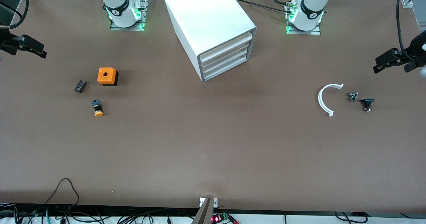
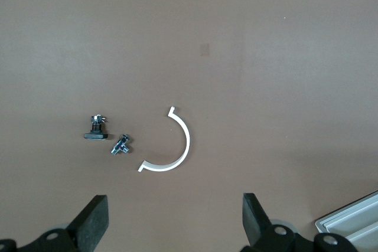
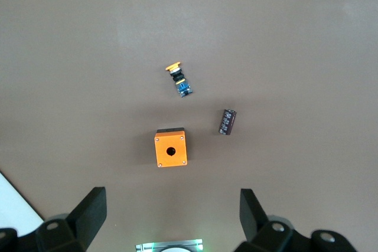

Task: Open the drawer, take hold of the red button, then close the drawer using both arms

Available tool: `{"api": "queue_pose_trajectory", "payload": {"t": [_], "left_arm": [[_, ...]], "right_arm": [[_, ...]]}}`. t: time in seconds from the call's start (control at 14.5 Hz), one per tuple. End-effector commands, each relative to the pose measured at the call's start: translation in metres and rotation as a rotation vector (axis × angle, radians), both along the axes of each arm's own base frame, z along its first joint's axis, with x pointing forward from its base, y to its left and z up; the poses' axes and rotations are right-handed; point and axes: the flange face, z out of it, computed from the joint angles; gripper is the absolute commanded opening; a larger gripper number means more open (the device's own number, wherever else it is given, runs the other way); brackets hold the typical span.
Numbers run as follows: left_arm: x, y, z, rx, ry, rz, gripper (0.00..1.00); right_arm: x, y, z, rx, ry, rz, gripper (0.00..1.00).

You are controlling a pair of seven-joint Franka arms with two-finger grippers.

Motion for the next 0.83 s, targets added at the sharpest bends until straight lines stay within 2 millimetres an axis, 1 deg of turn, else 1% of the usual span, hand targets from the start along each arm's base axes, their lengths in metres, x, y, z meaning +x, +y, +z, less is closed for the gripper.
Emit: {"api": "queue_pose_trajectory", "payload": {"t": [0.0,0.07,0.21,0.55,0.76], "left_arm": [[-0.0032,0.0001,0.0062,0.006,0.004,-0.029,1.00],[-0.0004,0.0024,0.0075,0.007,-0.001,-0.021,1.00],[-0.0004,0.0025,0.0075,0.007,-0.001,-0.023,1.00],[-0.0002,0.0023,0.0077,0.006,-0.003,-0.023,1.00],[-0.0006,0.0005,0.0085,0.004,-0.004,-0.024,1.00]], "right_arm": [[0.0029,-0.0037,0.0065,0.015,-0.016,-0.001,1.00],[0.0039,-0.0044,0.0068,0.016,-0.021,-0.002,1.00],[0.0026,-0.0019,0.0069,0.017,-0.013,0.002,1.00],[0.0052,-0.0048,0.0064,0.019,-0.020,-0.004,1.00],[0.0053,-0.0021,0.0074,0.014,-0.024,0.002,1.00]]}}
